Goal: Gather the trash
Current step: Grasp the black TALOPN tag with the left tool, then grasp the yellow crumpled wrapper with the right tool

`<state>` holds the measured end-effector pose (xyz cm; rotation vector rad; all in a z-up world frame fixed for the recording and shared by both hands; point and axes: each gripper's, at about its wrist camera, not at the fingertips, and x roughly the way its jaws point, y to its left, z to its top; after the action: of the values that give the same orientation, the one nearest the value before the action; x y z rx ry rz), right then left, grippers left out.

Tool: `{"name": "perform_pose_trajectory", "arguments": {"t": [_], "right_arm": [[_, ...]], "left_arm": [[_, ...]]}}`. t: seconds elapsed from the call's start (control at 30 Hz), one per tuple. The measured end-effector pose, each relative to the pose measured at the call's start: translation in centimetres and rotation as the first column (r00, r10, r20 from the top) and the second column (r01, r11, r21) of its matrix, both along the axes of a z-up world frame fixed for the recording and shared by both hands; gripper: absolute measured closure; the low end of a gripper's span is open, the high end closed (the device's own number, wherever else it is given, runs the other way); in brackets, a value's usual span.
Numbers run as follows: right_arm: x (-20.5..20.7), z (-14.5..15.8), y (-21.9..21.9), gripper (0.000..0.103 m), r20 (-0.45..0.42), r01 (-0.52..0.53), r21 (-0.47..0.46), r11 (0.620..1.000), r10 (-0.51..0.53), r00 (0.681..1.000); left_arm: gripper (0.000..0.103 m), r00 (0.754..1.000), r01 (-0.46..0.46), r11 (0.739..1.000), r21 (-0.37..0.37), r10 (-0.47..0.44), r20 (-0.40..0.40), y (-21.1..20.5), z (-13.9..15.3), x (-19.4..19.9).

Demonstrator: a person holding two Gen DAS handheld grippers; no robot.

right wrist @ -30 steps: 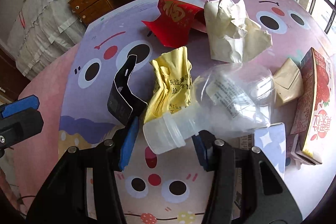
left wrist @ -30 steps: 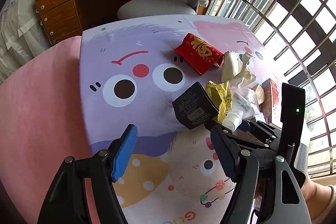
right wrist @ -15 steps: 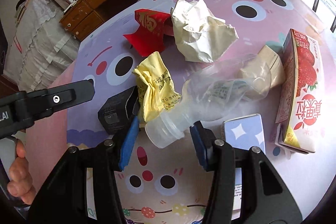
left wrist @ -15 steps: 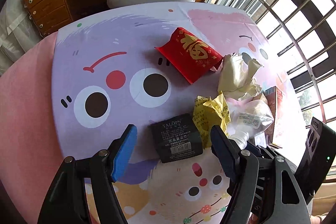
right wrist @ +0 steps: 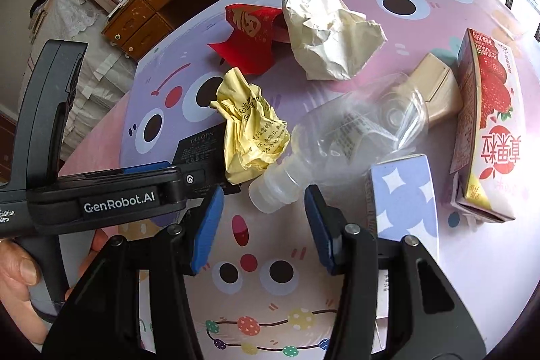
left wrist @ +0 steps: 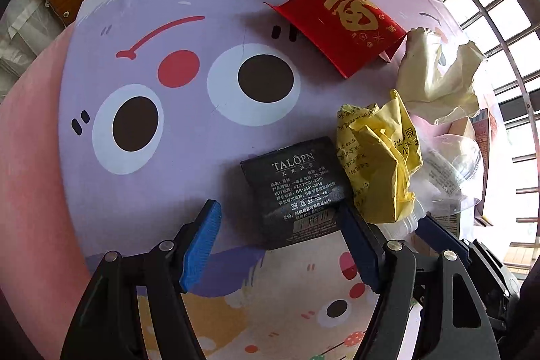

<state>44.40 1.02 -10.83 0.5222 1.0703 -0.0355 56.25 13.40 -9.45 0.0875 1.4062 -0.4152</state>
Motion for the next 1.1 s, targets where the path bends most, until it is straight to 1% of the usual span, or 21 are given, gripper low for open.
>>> {"name": "perform_pose_trajectory", "arguments": {"t": [0.13, 0.17, 0.23, 0.3, 0.33, 0.47, 0.53, 0.57, 0.6, 0.7, 0.77, 0.87, 0.9, 1.0, 1.1], "right_arm": [[-0.1, -0.3, -0.8, 0.056, -0.015, 0.048, 0.061, 0.997, -0.047, 0.999], [-0.1, -0.2, -1.0, 0.056, -0.010, 0.061, 0.064, 0.996, -0.060, 0.998], [0.1, -0.2, -1.2, 0.056, -0.010, 0.078, 0.074, 0.994, -0.077, 0.997], [0.3, -0.1, -1.3, 0.056, -0.008, 0.094, 0.065, 0.993, -0.094, 0.996], [0.5, -0.1, -1.3, 0.056, -0.009, 0.100, 0.053, 0.994, -0.100, 0.995], [1.1, -0.1, -0.9, 0.056, -0.032, 0.109, -0.002, 0.994, -0.109, 0.994], [1.4, -0.2, -0.7, 0.056, -0.050, 0.108, -0.025, 0.994, -0.109, 0.993], [1.4, -0.2, -0.6, 0.056, -0.059, 0.111, -0.017, 0.994, -0.111, 0.992], [1.4, -0.2, -0.7, 0.056, -0.063, 0.116, 0.006, 0.993, -0.115, 0.991], [1.1, 0.0, -1.3, 0.056, -0.084, 0.140, 0.078, 0.987, -0.134, 0.987], [0.9, 0.7, -1.2, 0.056, -0.076, 0.130, 0.077, 0.989, -0.124, 0.989], [0.7, 2.3, -0.5, 0.056, -0.049, 0.088, 0.063, 0.994, -0.085, 0.995], [0.7, 2.8, -0.3, 0.056, -0.036, 0.077, 0.057, 0.995, -0.075, 0.997], [1.2, 4.3, 0.2, 0.056, 0.003, 0.047, -0.006, 0.999, -0.047, 0.999], [2.6, 4.5, 0.0, 0.056, 0.004, 0.038, -0.065, 0.997, -0.038, 0.999]], "left_arm": [[0.034, 1.000, -0.002, 1.000, -0.025, 0.002, -0.001, -0.1, 0.0, 0.3], [0.036, 1.000, -0.002, 0.999, -0.033, 0.002, 0.000, -0.2, 0.0, 0.3], [0.043, 1.000, -0.002, 0.999, -0.042, 0.002, 0.004, 0.0, -0.2, 0.7], [0.054, 1.000, 0.005, 0.998, -0.060, -0.005, 0.002, -0.3, 0.0, 0.8], [0.057, 1.000, -0.002, 0.998, -0.065, 0.002, 0.002, -0.3, 0.0, 0.9], [0.076, 1.000, -0.024, 0.993, -0.118, 0.021, -0.022, 0.2, 0.2, 1.1], [0.083, 1.000, -0.025, 0.990, -0.138, 0.023, -0.017, 0.6, 0.6, 1.0], [0.085, 1.000, -0.025, 0.989, -0.143, 0.024, -0.007, 0.7, 1.0, 0.9], [0.090, 1.000, -0.025, 0.989, -0.143, 0.027, 0.007, 0.9, 1.4, 0.7], [0.097, 0.999, -0.033, 0.987, -0.160, 0.040, 0.037, 1.6, 2.9, 0.3], [0.101, 0.998, -0.035, 0.984, -0.173, 0.045, 0.054, 1.7, 3.7, 0.5], [0.101, 0.996, -0.030, 0.987, -0.157, 0.043, 0.083, 2.2, 4.7, 0.3], [0.101, 0.995, -0.027, 0.987, -0.156, 0.041, 0.089, 3.0, 5.1, 0.1], [0.101, 0.995, -0.025, 0.987, -0.161, 0.039, 0.088, 3.8, 5.4, -0.2], [0.101, 0.995, -0.021, 0.986, -0.167, 0.037, 0.091, 4.1, 5.5, -0.5]]}}
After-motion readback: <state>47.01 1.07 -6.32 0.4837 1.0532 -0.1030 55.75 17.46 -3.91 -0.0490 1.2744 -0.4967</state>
